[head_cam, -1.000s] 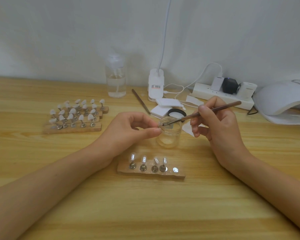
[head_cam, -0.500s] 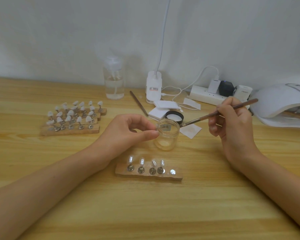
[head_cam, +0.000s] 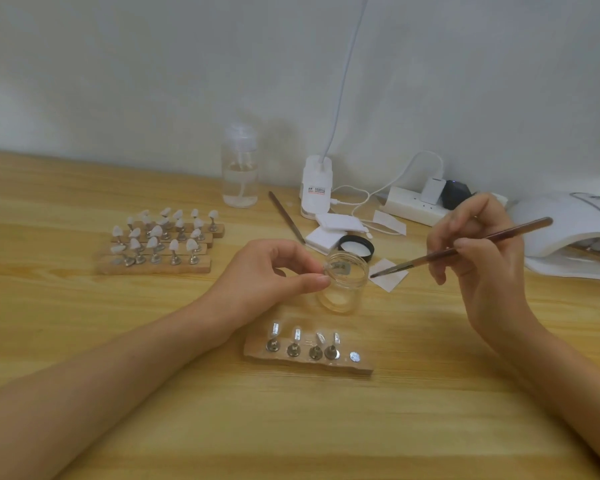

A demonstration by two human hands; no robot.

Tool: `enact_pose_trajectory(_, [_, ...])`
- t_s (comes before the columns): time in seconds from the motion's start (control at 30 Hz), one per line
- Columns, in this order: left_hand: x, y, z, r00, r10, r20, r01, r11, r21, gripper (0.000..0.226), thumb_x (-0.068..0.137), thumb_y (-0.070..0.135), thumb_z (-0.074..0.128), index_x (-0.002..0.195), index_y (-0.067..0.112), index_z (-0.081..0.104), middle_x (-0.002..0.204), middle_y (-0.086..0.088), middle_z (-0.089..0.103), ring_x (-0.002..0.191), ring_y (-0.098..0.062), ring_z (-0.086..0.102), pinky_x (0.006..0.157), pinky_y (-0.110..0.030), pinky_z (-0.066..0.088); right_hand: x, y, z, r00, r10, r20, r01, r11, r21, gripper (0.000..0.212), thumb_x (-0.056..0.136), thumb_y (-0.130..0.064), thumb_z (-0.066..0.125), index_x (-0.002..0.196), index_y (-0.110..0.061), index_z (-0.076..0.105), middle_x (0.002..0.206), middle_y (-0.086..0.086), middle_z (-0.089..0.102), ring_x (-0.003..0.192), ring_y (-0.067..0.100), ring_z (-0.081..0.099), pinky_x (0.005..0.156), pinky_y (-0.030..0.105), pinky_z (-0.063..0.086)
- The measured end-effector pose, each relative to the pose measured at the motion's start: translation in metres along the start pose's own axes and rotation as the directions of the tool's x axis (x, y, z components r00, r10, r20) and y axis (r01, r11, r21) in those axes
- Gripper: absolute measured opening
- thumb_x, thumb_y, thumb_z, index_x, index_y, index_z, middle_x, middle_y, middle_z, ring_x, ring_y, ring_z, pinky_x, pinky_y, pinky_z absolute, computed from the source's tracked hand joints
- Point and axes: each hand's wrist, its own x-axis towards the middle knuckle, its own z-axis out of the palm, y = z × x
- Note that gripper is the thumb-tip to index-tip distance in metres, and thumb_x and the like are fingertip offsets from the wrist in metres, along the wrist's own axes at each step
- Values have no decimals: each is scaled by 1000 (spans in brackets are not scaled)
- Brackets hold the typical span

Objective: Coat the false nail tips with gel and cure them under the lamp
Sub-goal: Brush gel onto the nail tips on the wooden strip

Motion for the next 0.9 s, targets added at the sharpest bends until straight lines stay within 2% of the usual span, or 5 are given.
enact_pose_trajectory(0.2, [0,-3,0,999,33,5,-33,999,-7,9,77,25,82,78,27,73,87,14,75,63,12,60,74,-22,41,22,-31,-13,998,-31,-58,26,995,-92,18,93,-8,46,88,-23,54,72,-2,64,59,17,58,48,25,49])
enact_pose_trajectory(0.33, [-1,-4,-2,996,79,31,-78,996,-38,8,81,20,78,80,26,72,88,15,74,66,12,59,74,-21,40,7,-33,-31,980,13,199,74,903,-424,8,99,-23,53,102,-24,60,93,-5,68,87,21,70,65,31,60])
enact_pose_trajectory(0.53, [0,-5,-3,989,146,-1,-146,984,-99,9,84,18,75,81,26,71,84,19,71,60,14,56,59,-3,39,-41,-20,-47,764,133,631,586,266,-765,40,83,-13,76,117,-28,63,124,-12,61,92,11,66,66,29,57])
enact_pose_trajectory(0.8, [0,-5,-5,984,178,22,-174,976,-132,15,83,19,76,78,32,73,90,18,73,62,13,56,64,-4,41,-32,-29,-34,716,349,605,587,169,-792,64,78,-21,80,131,-44,54,136,-16,50,114,2,50,79,19,51])
enact_pose_trajectory(0.9, [1,-6,-5,984,174,39,-166,974,-156,10,80,23,77,78,33,74,91,16,74,65,7,54,66,-9,44,-21,-34,-27,790,202,579,506,320,-801,44,75,-6,79,112,-30,69,106,-12,64,91,9,63,65,19,52])
